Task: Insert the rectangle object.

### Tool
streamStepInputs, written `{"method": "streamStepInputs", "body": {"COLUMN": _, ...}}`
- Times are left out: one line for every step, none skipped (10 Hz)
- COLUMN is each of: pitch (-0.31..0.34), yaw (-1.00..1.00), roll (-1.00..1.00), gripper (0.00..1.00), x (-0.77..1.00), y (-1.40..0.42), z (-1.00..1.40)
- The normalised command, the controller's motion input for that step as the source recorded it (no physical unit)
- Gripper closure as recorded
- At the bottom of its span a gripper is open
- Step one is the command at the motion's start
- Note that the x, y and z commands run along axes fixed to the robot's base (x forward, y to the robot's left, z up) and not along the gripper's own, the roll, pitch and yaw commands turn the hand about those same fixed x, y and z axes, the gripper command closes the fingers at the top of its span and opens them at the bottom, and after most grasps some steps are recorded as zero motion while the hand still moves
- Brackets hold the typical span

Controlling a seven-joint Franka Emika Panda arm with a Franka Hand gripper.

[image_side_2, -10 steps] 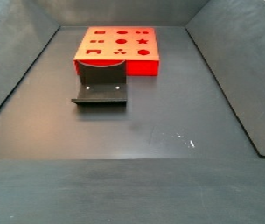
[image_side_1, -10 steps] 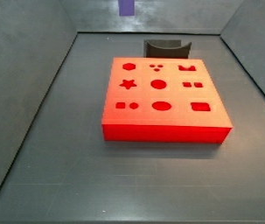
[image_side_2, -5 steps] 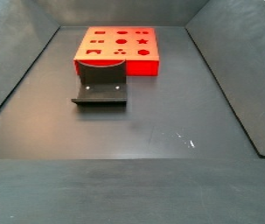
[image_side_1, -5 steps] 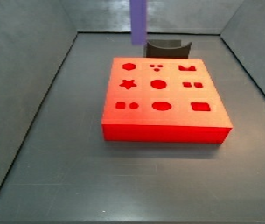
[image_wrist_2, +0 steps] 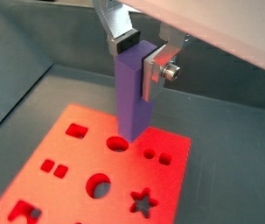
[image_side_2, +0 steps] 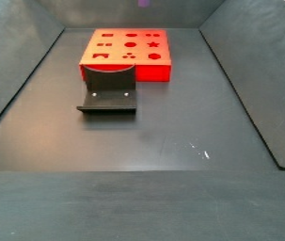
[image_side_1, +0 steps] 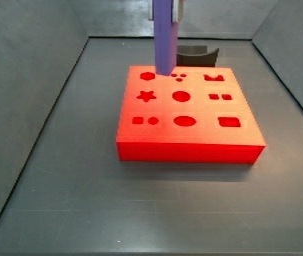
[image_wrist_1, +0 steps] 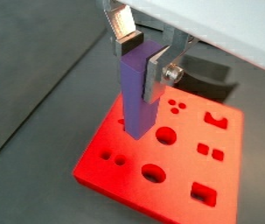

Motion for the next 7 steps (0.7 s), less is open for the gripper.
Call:
{"method": "streamStepInputs", "body": {"pitch": 0.000, "yaw": -0.83, "roll": 0.00, "gripper": 1.00, "x": 0.27, "y": 0.00, "z": 0.00}}
{"method": "streamStepInputs", "body": {"pitch": 0.000, "yaw": -0.78, "roll": 0.00, "gripper": 1.00, "x": 0.35, "y": 0.00, "z": 0.00}}
{"method": "streamStepInputs", "body": {"pitch": 0.000, "yaw": -0.69, "roll": -0.04, "gripper": 1.00, "x": 0.46, "y": 0.00, "z": 0.00}}
{"method": "streamStepInputs", "body": {"pitch": 0.000, "yaw": -0.67, "roll": -0.02, "gripper": 1.00, "x": 0.48, "y": 0.00, "z": 0.00}}
{"method": "streamStepInputs", "body": {"pitch": 0.000, "yaw": -0.68, "roll": 0.00, "gripper": 1.00, "x": 0.47, "y": 0.00, "z": 0.00}}
{"method": "streamStepInputs", "body": {"pitch": 0.000, "yaw": -0.66, "roll": 0.00, "gripper": 1.00, "x": 0.48, "y": 0.00, "z": -0.03}}
{"method": "streamStepInputs", "body": {"pitch": 0.000, "yaw": -0.64, "roll": 0.02, "gripper": 1.00, "x": 0.48, "y": 0.00, "z": -0.16}}
